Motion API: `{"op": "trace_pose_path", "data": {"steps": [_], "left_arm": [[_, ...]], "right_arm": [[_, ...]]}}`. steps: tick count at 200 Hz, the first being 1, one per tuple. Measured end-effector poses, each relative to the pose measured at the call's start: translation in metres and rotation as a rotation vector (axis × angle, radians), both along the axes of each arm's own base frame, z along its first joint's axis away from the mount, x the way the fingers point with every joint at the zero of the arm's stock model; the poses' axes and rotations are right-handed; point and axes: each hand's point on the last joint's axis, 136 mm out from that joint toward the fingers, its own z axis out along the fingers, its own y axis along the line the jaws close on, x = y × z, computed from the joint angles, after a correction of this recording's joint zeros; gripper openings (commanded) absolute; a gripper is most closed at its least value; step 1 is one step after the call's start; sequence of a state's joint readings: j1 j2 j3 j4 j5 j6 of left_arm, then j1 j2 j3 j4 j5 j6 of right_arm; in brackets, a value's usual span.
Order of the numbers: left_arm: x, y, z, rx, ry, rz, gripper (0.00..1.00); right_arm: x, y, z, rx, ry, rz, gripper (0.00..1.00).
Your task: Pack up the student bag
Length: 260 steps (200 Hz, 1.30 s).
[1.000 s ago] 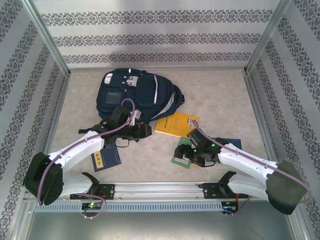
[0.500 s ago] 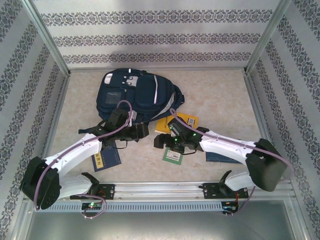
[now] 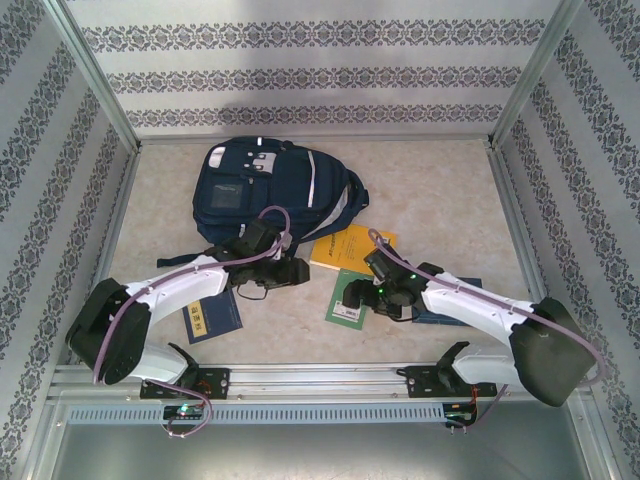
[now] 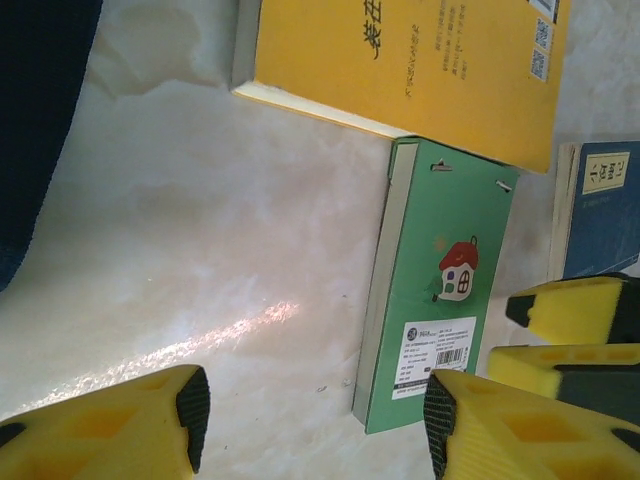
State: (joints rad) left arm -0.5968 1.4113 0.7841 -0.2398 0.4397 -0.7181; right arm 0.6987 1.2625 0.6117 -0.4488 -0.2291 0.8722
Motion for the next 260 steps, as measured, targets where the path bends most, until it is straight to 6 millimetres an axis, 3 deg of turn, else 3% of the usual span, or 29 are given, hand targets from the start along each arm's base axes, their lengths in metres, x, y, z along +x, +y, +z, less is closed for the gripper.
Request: {"op": "trace_pose_path", "data": {"steps": [58, 113, 137, 154, 167, 187, 231, 260], "left_arm": [[0.002, 0.004, 0.01, 0.013, -0.047, -0.007, 0.61], [0.004, 0.022, 0.046, 0.038, -0.149, 0.029, 0.63], [0.006, 0.03, 0.057, 0.034, -0.173, 0.054, 0.63], [0.005, 0.031, 0.056, 0.041, -0.171, 0.054, 0.64], [0.004, 0.032, 0.053, 0.045, -0.165, 0.053, 0.64], [0.004, 0.032, 0.043, 0.062, -0.139, 0.051, 0.63], [0.001, 0.031, -0.005, 0.125, -0.008, 0.043, 0.64], [-0.019, 0.044, -0.026, 0.127, 0.053, 0.098, 0.63]], "right_arm": [[-0.005, 0.024, -0.012, 0.033, 0.058, 0.002, 0.83], [-0.002, 0.038, -0.015, -0.027, 0.111, -0.057, 0.84], [-0.001, 0.062, -0.012, -0.002, 0.118, -0.01, 0.84], [-0.002, 0.1, -0.001, 0.126, 0.105, 0.067, 0.84], [-0.004, 0.118, 0.011, 0.19, 0.085, 0.115, 0.84], [-0.003, 0.124, 0.021, 0.222, 0.057, 0.144, 0.83], [0.016, 0.096, 0.043, 0.226, -0.053, 0.13, 0.83], [0.044, 0.082, 0.057, 0.186, -0.139, 0.179, 0.83]]}}
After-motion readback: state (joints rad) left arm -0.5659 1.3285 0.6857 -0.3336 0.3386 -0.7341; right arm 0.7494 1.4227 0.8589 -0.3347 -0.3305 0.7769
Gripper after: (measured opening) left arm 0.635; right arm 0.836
